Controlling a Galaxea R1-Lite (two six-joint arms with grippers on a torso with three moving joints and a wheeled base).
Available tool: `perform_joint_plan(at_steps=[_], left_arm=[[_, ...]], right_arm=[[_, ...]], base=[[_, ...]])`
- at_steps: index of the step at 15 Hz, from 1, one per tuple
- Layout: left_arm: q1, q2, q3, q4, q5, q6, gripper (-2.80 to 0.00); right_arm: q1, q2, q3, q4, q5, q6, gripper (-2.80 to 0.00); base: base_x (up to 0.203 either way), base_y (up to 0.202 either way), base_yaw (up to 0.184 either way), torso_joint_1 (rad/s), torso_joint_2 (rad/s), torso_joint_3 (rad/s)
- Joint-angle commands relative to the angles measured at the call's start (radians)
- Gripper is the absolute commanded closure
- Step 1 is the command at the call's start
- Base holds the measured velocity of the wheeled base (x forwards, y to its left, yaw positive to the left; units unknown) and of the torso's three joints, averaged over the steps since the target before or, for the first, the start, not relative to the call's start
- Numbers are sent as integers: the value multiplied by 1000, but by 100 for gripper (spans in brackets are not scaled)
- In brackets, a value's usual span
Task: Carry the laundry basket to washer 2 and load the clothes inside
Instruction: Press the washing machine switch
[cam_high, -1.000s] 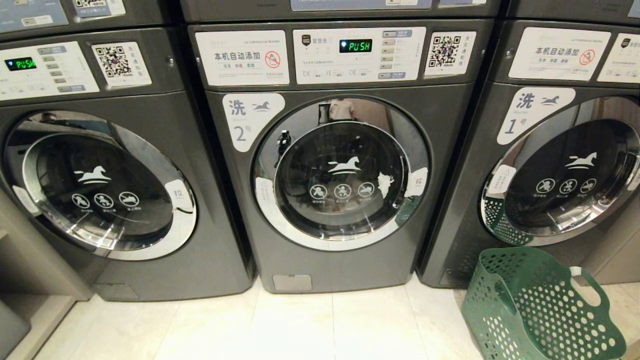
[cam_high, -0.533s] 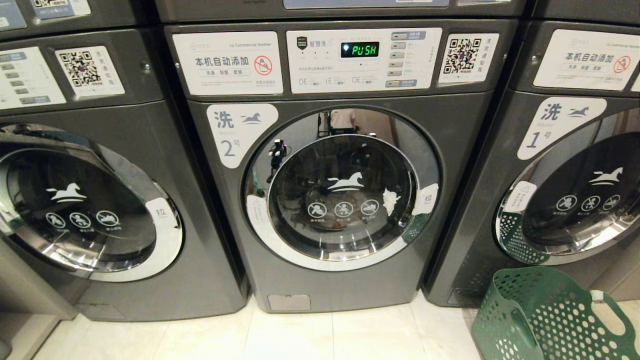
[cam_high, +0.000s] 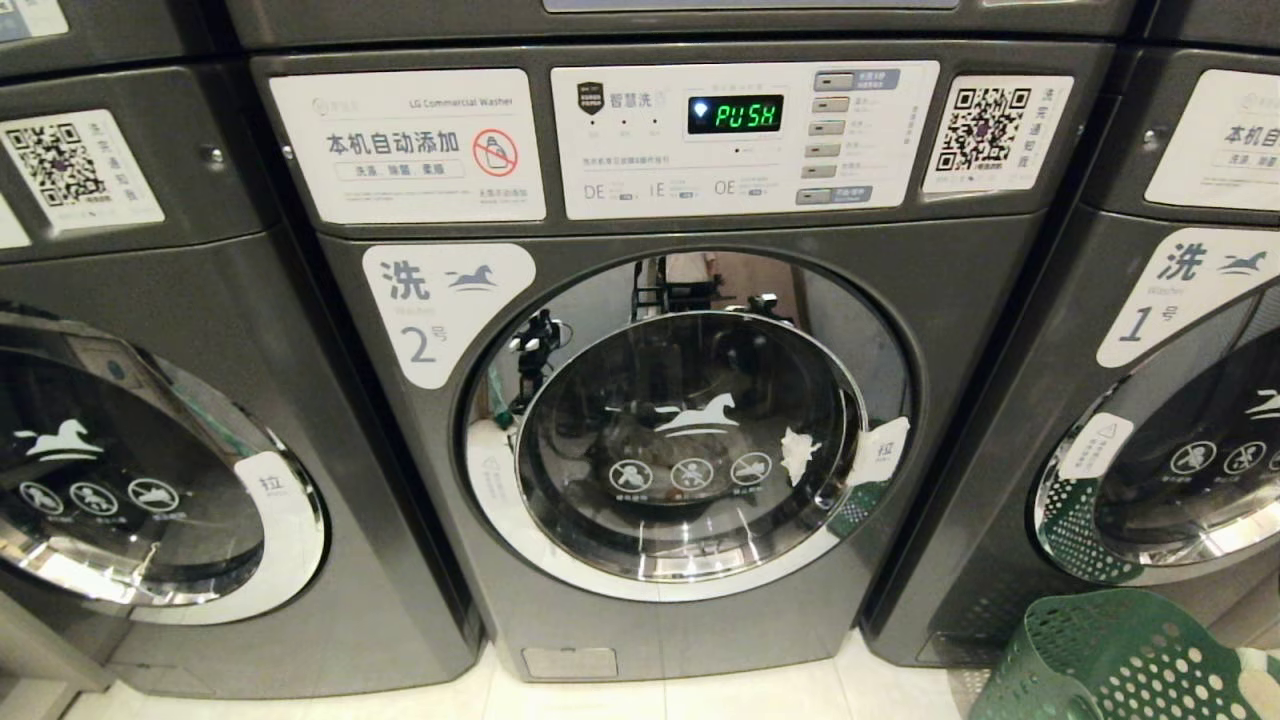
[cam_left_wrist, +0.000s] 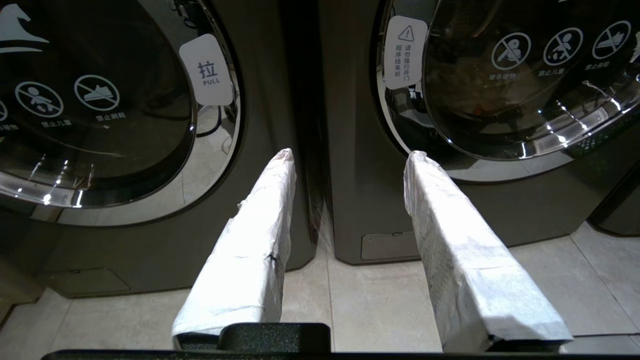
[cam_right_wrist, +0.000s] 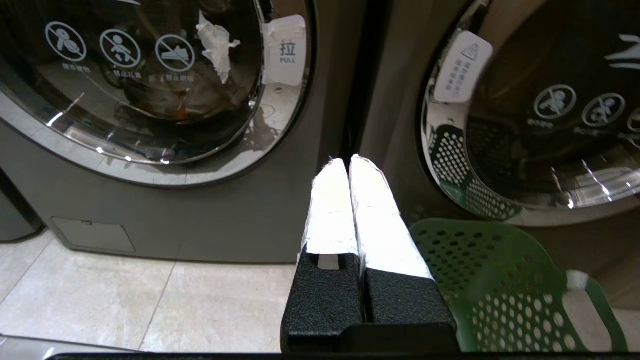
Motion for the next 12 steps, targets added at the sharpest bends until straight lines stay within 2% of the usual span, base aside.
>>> perform_joint_plan(at_steps=[1,4,7,9,12], left_arm=[[0,-1,2,0,0,0,0],[0,-1,2,1,0,3,0],[0,-1,2,0,0,-1,0],[0,-1,2,0,0,-1,0],[0,-1,2,0,0,-1,0]], right_arm=[[0,6,-32,-6,21,-9,0],[0,154,-284,-5,155,-14,0],[3,564,-536,-65,230,-14,0],[12,856,-673,-180,282,-19,0],[65,1184,-831,-410,353,-44,0]], base=[[177,0,-1,2,11,-6],[40,0,1,2,-1,1],[0,0,0,0,0,0],[0,0,0,0,0,0],[0,0,0,0,0,0]])
